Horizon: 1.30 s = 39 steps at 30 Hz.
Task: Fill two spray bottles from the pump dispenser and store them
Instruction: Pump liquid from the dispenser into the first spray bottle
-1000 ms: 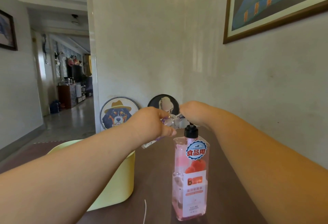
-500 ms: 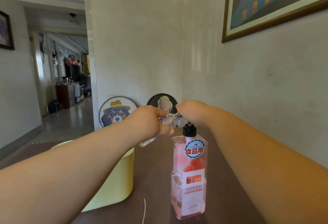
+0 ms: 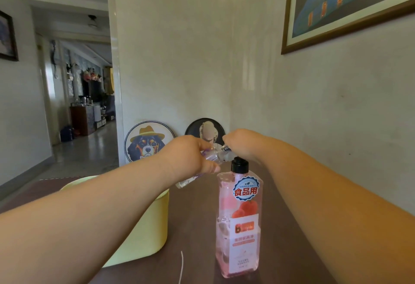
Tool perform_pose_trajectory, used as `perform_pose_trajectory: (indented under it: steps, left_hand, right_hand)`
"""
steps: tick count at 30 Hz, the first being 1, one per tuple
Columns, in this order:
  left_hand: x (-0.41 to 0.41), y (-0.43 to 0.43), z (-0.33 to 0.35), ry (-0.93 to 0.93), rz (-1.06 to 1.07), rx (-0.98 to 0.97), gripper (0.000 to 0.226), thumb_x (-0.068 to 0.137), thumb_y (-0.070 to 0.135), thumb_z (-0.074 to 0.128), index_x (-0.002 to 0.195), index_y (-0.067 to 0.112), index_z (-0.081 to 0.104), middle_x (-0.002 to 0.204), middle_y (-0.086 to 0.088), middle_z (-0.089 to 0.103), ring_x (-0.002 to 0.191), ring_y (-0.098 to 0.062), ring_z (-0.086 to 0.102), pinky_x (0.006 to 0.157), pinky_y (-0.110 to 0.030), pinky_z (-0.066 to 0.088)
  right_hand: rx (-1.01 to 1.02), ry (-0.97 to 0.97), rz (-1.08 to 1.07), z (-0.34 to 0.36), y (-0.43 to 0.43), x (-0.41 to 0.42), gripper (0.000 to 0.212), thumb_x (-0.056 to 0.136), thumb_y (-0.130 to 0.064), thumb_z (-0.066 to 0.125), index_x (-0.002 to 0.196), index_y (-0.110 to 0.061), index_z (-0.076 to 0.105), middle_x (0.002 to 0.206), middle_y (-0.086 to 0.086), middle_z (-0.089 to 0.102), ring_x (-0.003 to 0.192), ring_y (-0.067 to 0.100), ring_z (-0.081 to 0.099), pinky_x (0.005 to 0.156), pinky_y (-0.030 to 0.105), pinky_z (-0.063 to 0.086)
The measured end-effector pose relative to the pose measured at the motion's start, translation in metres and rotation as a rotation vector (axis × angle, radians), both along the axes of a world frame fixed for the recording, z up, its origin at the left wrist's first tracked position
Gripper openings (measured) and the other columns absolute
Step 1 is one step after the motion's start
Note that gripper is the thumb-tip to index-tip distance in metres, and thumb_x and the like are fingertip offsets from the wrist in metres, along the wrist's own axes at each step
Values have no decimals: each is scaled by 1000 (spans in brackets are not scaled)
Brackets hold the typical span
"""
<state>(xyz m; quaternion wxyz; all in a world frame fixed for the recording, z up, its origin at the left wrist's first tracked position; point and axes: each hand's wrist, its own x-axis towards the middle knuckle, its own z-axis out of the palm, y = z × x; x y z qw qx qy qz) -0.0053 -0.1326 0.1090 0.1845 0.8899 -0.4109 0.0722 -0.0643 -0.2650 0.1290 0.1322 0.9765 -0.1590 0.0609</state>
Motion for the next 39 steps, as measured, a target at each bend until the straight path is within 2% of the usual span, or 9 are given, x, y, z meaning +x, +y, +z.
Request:
perform_pose_trajectory:
  steps: [5, 8, 13, 17, 21, 25, 28, 35, 39]
  left_hand:
    - [2, 0, -6, 39, -15, 12, 63, 79, 46, 68, 137, 30, 50, 126, 0, 64, 115, -19, 60, 95, -26, 45]
    - [-1, 0, 2, -12, 6, 22, 62, 80, 48, 66, 137, 33, 50, 126, 0, 64, 114, -19, 60, 87, -23, 44]
    - [0, -2, 6, -17, 18, -2, 62, 79, 47, 67, 137, 32, 50, 126, 0, 64, 114, -19, 60, 80, -21, 39]
    - [1, -2, -6, 31, 2, 12, 63, 79, 46, 68, 138, 31, 49, 129, -2, 62, 116, -20, 59, 90, -23, 44]
    - [1, -1, -5, 38, -1, 7, 64, 79, 47, 68, 138, 31, 49, 129, 0, 62, 116, -19, 59, 93, -24, 44]
    - [-2, 0, 4, 26, -1, -28, 62, 79, 46, 68, 137, 31, 50, 124, 0, 65, 114, -19, 59, 83, -21, 40]
    - [-2, -1, 5, 21, 6, -21, 63, 79, 46, 68, 137, 31, 50, 125, 1, 64, 114, -19, 59, 82, -20, 39]
    - [-1, 0, -6, 77, -13, 5, 64, 80, 45, 68, 139, 28, 49, 131, 0, 61, 119, -19, 57, 98, -26, 43]
    - [-1, 1, 4, 53, -4, -11, 62, 78, 46, 69, 135, 31, 52, 124, -2, 64, 112, -20, 60, 85, -23, 43]
  right_hand:
    - [29, 27, -39, -3, 4, 1, 22, 98, -7, 40, 116, -3, 53, 105, 18, 55, 75, 19, 45, 75, 26, 38]
    - [114, -61, -46, 5, 4, -2, 30, 99, -4, 38, 125, 2, 52, 125, 18, 59, 89, 22, 50, 80, 29, 41]
    - [141, -110, -25, 7, 2, -1, 31, 99, -4, 38, 125, 1, 54, 127, 17, 59, 101, 27, 57, 87, 32, 45]
    - [104, -50, -41, -5, 3, 3, 29, 98, -5, 42, 124, 1, 53, 123, 17, 61, 86, 21, 47, 81, 29, 44]
    - [155, -90, -70, -3, 6, -1, 31, 98, -6, 43, 127, 1, 51, 125, 17, 59, 92, 23, 52, 91, 30, 46]
    - [270, -157, -59, 10, 3, -2, 24, 100, -8, 37, 113, -7, 57, 100, 10, 57, 90, 20, 46, 69, 23, 40]
    - [276, -136, -25, 8, -5, 2, 21, 99, -13, 34, 85, -14, 49, 77, 2, 47, 89, 22, 43, 77, 29, 38]
    - [8, 9, -31, -7, -3, 6, 21, 98, -6, 42, 115, -3, 54, 110, 17, 59, 96, 27, 56, 83, 29, 44]
    - [251, -104, -70, 8, 0, 3, 33, 99, -12, 37, 125, 0, 54, 128, 18, 58, 113, 31, 57, 85, 33, 43]
